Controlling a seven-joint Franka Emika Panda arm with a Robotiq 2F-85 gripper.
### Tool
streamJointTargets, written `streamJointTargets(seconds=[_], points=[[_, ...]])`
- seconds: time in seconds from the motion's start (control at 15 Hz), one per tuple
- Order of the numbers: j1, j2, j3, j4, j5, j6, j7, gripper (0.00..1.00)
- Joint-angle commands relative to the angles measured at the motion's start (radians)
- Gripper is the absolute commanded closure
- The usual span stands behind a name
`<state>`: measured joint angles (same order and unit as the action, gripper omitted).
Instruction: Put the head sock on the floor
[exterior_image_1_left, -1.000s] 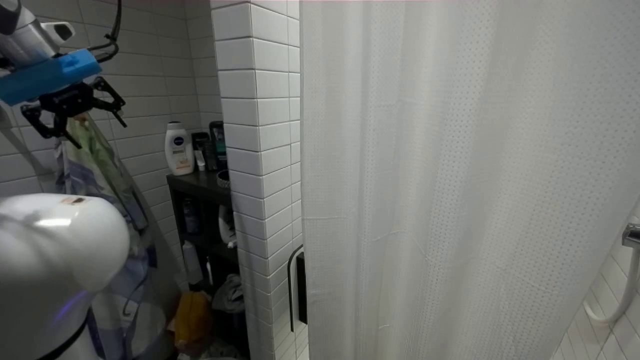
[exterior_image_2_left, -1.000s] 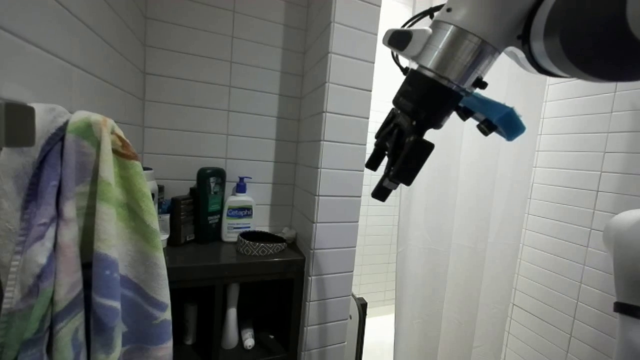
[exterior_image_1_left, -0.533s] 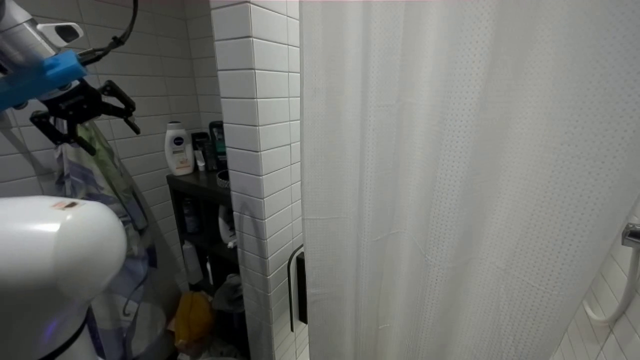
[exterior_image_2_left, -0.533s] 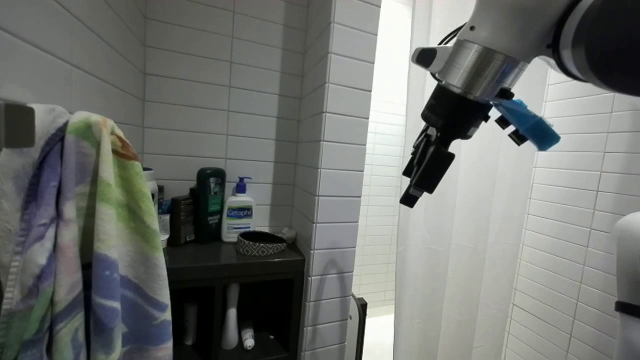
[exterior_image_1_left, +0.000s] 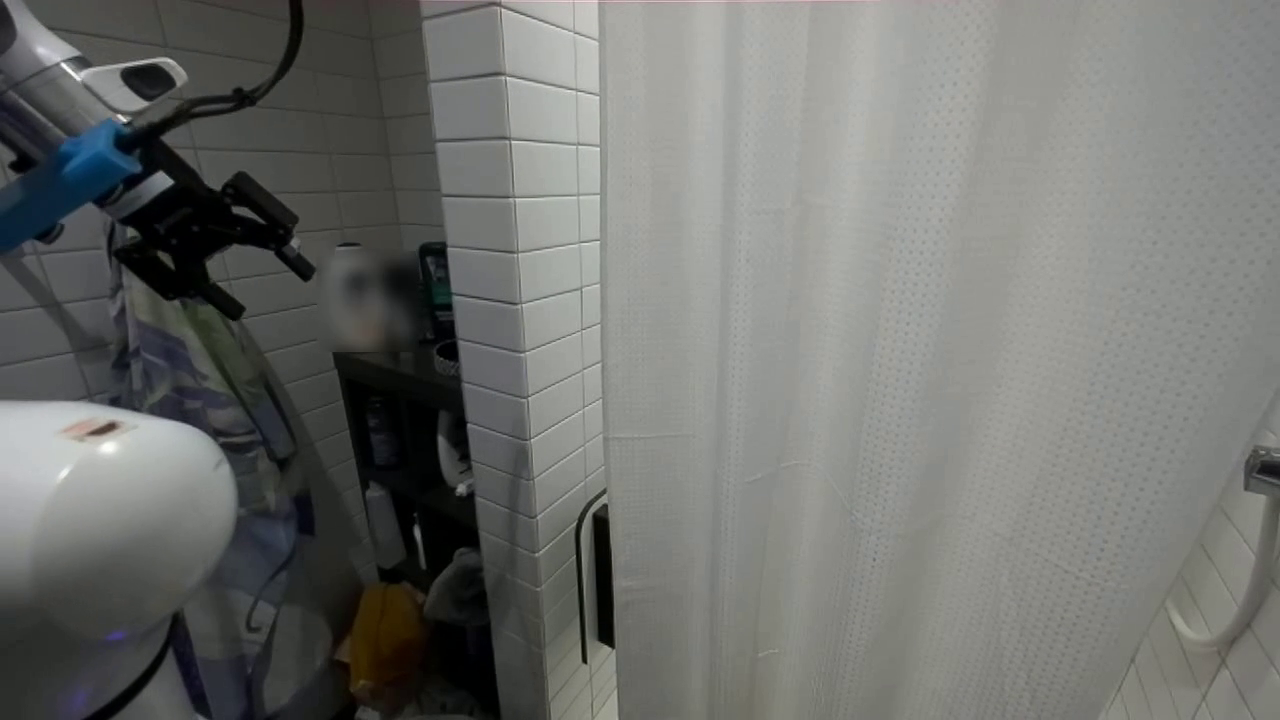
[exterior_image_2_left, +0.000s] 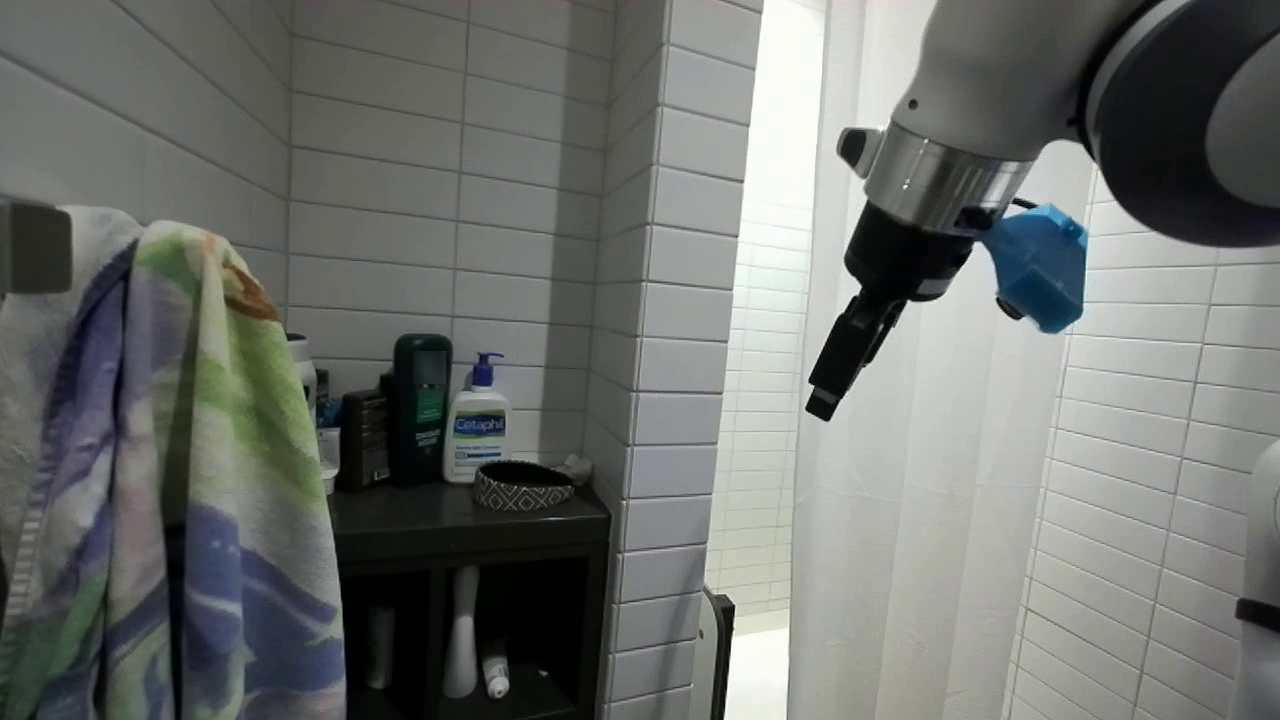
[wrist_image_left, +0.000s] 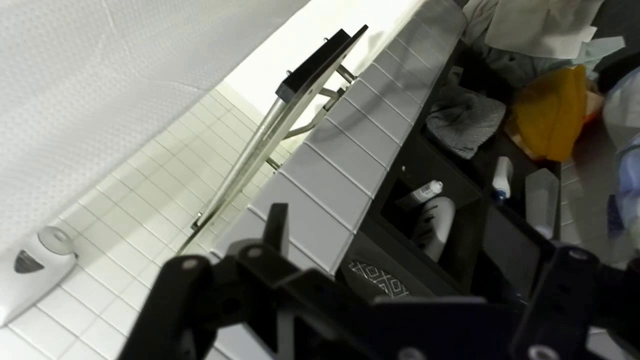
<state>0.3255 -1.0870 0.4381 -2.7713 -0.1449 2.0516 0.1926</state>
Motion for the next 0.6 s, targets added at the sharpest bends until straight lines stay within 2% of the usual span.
streamJointTargets(seconds=[0.0,0.13,0.53], points=[[-0.042,-0.022,0.04,-0.006,-0.003,-0.035,0.092,0.0],[-0.028,-0.001,0.021,0.002,0.0,-0.019,0.068,0.0],[-0.03,-0.005,0.029,0.002,0.002,-0.019,0.092,0.0]])
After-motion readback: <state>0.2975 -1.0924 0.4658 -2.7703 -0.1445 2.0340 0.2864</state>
